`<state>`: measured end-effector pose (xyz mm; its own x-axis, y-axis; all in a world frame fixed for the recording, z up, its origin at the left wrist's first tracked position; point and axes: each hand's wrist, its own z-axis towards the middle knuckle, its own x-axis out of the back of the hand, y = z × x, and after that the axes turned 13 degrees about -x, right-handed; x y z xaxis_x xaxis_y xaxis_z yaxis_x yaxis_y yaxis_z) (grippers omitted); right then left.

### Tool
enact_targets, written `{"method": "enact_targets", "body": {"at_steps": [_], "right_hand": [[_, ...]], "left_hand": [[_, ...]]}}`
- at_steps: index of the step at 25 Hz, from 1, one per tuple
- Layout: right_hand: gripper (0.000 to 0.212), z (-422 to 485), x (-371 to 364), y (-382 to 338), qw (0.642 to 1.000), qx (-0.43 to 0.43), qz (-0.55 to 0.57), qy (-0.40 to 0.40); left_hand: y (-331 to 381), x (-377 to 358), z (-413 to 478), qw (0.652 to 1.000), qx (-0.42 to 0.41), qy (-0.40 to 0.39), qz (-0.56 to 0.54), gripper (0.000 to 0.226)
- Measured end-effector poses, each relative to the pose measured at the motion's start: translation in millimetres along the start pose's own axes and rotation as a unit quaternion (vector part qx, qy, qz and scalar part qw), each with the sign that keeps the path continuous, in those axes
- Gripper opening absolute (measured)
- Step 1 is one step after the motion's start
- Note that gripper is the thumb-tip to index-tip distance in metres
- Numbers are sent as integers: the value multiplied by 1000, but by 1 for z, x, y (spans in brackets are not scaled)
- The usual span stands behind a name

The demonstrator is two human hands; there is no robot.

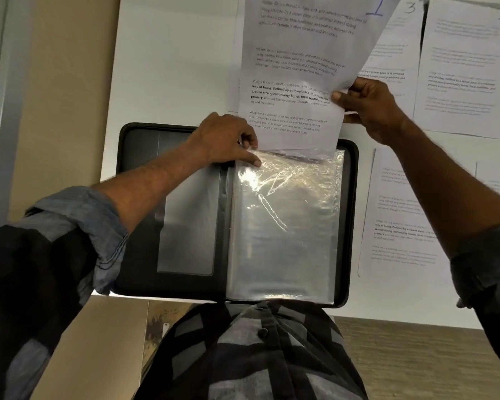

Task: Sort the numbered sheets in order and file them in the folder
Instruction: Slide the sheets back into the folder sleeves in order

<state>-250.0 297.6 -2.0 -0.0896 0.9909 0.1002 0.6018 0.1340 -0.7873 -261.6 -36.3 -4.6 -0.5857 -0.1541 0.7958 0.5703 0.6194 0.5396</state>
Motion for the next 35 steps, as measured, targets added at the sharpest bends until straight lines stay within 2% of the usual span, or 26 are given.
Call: {"method": "enact_targets", "body": {"at_steps": [3,7,11,15,20,25,30,31,33,35], "right_hand": [[39,4,-2,1,1000,-3,-13,-8],[38,6,3,0,1000,-2,0,-3],[36,8,5,3,1000,-9,-8,-8],[38,11,3,7,1000,-10,-10,0],[39,9,-4,9,1000,-6,-8,12],[42,9,-11,10,1000,-5,-1,11],[44,4,-4,9,1000,3,20,1],[44,3,-5,5,1000,2,31,-5],[43,1,-7,-3,999,-2,34,-15],[44,1,-5,-5,999,-9,20,-27]], "left_hand": [[-3,6,4,996,-33,-52,57,55],[-7,6,8,991,-66,-52,101,48],[-7,6,8,988,-90,-38,123,55],[-11,9,7,983,-100,-62,142,55],[-15,4,9,982,-93,-99,129,43],[-20,8,14,990,-77,-105,55,34],[-25,8,8,994,-40,-49,-91,35],[-24,5,6,992,-30,-2,-126,37],[-25,-2,10,971,17,163,-172,43],[-27,0,18,917,92,290,-259,56]]}}
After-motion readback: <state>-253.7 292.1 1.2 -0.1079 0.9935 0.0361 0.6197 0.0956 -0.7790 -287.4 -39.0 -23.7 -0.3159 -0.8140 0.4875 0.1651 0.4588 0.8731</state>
